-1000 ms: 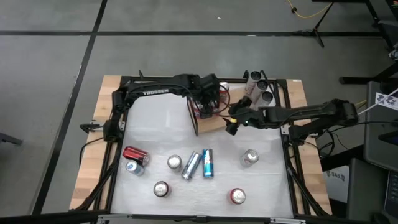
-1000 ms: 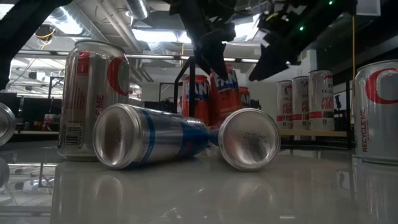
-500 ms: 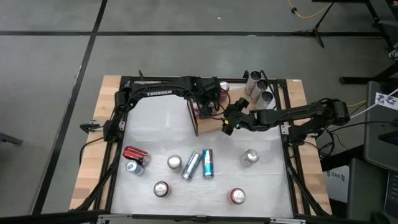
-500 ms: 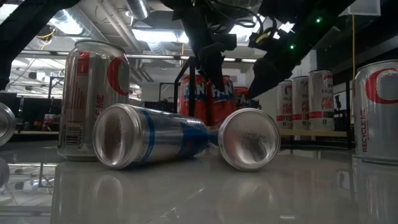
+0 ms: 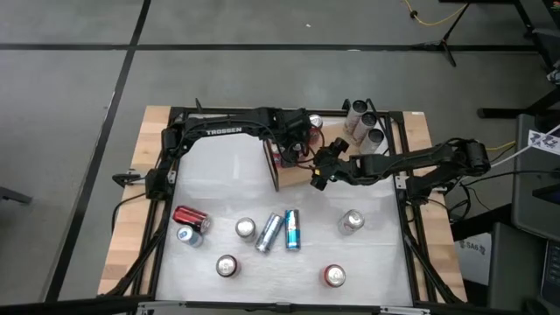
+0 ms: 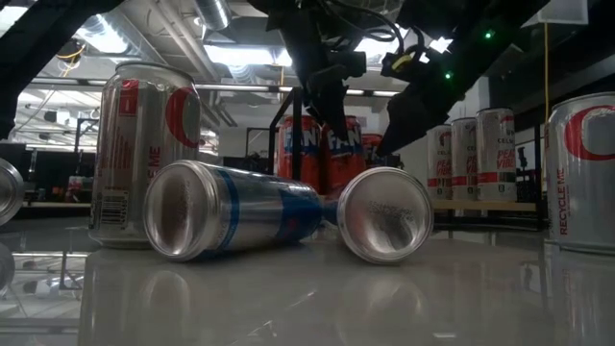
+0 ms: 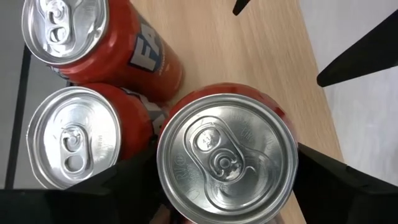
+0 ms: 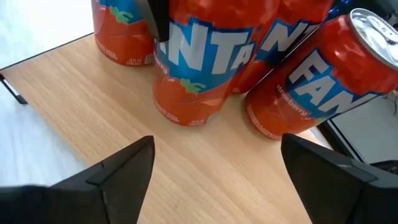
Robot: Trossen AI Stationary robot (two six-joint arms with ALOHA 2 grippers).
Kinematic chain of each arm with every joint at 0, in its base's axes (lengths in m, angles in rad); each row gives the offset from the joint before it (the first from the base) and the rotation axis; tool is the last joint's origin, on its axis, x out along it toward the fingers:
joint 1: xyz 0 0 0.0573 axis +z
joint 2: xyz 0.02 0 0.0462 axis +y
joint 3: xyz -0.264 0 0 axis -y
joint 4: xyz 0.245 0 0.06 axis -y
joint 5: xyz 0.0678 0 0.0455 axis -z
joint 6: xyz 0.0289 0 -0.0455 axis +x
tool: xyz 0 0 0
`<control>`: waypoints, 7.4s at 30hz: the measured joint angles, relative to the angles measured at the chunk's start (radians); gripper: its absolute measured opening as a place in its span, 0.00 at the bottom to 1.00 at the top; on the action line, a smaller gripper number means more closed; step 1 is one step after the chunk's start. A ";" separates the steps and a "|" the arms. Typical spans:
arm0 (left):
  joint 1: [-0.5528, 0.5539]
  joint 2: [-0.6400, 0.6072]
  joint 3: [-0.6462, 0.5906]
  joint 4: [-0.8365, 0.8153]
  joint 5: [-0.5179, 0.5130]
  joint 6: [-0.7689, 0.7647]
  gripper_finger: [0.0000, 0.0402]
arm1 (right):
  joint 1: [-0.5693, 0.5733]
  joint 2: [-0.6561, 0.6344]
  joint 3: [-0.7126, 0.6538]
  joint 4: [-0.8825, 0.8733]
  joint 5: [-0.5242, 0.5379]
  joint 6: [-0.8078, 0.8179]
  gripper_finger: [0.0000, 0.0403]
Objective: Place canned beverage on shelf
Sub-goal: Put the center orange soda can on the shelf, then put the right white soda can on the shelf
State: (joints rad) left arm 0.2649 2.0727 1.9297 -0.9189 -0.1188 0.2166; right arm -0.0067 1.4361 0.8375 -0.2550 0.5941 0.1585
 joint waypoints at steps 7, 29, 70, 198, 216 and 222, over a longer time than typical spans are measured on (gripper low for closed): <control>0.000 0.000 0.000 0.000 0.001 -0.003 0.75 | 0.000 0.000 0.000 0.000 -0.002 0.000 0.85; -0.005 -0.014 0.000 0.016 -0.002 -0.005 0.87 | 0.000 -0.005 0.000 -0.007 -0.011 -0.009 0.85; -0.293 -0.701 -0.406 -0.040 -0.111 -0.245 0.87 | 0.297 -0.340 0.126 0.037 -0.479 0.246 0.85; -0.516 -0.750 -0.712 0.383 -0.144 -0.363 0.87 | 0.245 0.005 0.379 -0.708 -0.407 0.387 0.72; -0.516 -0.769 -0.712 0.350 -0.303 -0.363 0.87 | -0.043 0.004 0.388 -0.429 -0.467 0.175 0.72; -0.512 -0.799 -0.712 0.255 -0.485 -0.363 0.87 | -0.094 0.036 0.388 -0.373 -0.490 0.162 0.72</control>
State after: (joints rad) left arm -0.2474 1.2742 1.2175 -0.6639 -0.6034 -0.1459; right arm -0.1002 1.4724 1.2255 -0.6282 0.1040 0.3206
